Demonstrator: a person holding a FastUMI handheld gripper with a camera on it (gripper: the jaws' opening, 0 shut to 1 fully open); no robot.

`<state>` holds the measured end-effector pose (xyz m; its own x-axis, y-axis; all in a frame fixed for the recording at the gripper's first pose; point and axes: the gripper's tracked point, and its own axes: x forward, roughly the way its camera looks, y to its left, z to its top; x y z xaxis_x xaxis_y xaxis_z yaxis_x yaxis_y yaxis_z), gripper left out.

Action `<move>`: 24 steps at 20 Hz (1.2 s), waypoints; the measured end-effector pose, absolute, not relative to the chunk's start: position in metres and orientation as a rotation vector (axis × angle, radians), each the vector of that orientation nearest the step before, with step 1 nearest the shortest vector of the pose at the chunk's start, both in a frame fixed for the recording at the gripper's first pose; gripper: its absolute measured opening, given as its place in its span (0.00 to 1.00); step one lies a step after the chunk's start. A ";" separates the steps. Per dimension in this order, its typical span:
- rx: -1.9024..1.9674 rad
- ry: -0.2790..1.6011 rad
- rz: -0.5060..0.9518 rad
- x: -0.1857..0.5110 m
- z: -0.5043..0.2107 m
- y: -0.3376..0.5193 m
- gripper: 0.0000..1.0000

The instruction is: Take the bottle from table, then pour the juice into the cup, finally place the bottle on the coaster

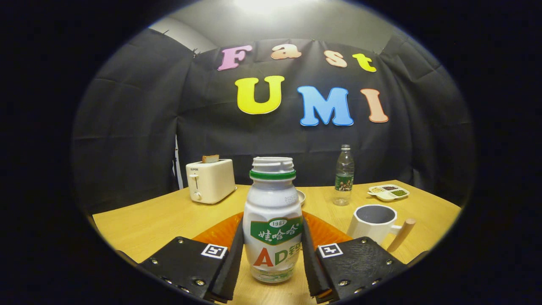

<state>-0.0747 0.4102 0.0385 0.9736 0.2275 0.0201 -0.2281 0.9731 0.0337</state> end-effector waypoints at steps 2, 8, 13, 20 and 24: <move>0.065 -0.014 0.222 -0.075 0.046 0.404 0.63; 0.291 -0.023 0.235 -0.062 0.065 0.397 0.63; 0.540 -0.014 0.250 -0.047 0.065 0.393 0.63; 0.759 0.000 0.262 -0.032 0.068 0.392 0.63; 0.867 -0.003 0.290 -0.028 0.074 0.398 0.63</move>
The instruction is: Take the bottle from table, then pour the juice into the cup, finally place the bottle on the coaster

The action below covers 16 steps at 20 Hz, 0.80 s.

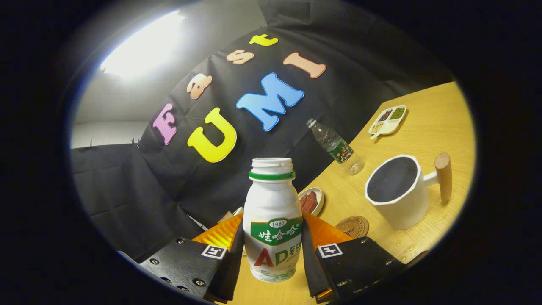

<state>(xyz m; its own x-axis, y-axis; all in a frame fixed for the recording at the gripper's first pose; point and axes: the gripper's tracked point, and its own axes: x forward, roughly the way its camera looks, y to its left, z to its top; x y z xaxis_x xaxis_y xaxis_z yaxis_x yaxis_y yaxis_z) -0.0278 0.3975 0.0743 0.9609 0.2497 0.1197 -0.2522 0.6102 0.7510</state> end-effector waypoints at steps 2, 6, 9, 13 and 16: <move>0.924 0.002 0.297 -0.027 0.075 0.399 0.63; 1.027 0.008 0.311 -0.028 0.077 0.404 0.63; 1.065 0.008 0.312 -0.025 0.077 0.403 0.63; 1.154 -0.011 0.327 -0.024 0.082 0.402 0.63; 1.217 -0.041 0.337 -0.022 0.088 0.398 0.63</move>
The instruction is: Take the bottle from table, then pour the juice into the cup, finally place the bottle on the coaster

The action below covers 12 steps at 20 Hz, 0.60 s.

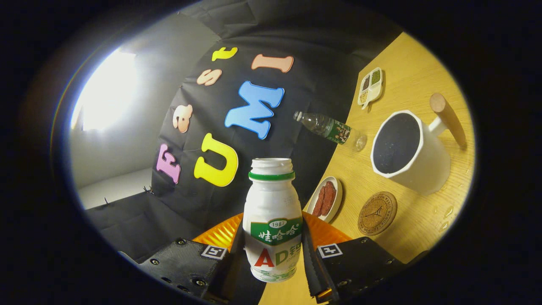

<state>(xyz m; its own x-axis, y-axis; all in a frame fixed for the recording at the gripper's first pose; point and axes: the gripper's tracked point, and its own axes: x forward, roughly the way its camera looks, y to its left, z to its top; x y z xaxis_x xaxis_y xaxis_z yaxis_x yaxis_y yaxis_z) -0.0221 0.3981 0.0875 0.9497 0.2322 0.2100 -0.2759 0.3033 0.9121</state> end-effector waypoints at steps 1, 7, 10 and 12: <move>1.234 -0.047 0.339 -0.022 0.089 0.396 0.63; 1.311 -0.064 0.347 -0.024 0.092 0.393 0.63; 1.371 -0.074 0.356 -0.022 0.093 0.393 0.63; 1.422 -0.078 0.353 -0.022 0.093 0.392 0.63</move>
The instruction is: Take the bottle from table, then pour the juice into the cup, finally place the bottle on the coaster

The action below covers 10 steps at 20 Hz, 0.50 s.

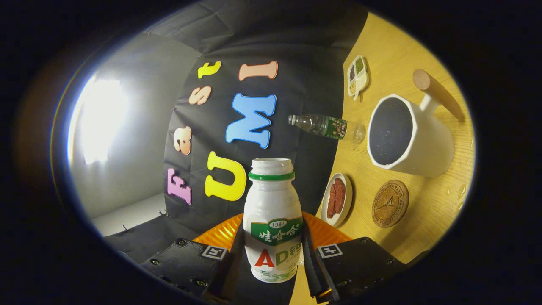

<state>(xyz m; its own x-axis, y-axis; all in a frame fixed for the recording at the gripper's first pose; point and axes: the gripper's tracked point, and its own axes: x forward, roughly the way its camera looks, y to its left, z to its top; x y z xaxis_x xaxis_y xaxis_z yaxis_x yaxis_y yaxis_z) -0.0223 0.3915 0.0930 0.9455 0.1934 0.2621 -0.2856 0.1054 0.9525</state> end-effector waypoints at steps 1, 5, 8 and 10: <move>1.442 -0.080 0.353 -0.022 0.093 0.391 0.63; 1.466 -0.089 0.355 -0.021 0.093 0.390 0.63; 1.489 -0.101 0.358 -0.021 0.090 0.389 0.63; 1.504 -0.105 0.358 -0.021 0.091 0.389 0.63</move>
<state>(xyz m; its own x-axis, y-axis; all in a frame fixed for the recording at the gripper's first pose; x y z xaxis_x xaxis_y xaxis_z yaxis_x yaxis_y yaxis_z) -0.0206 0.3895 0.0908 0.9432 0.1671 0.2872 -0.2953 0.0254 0.9551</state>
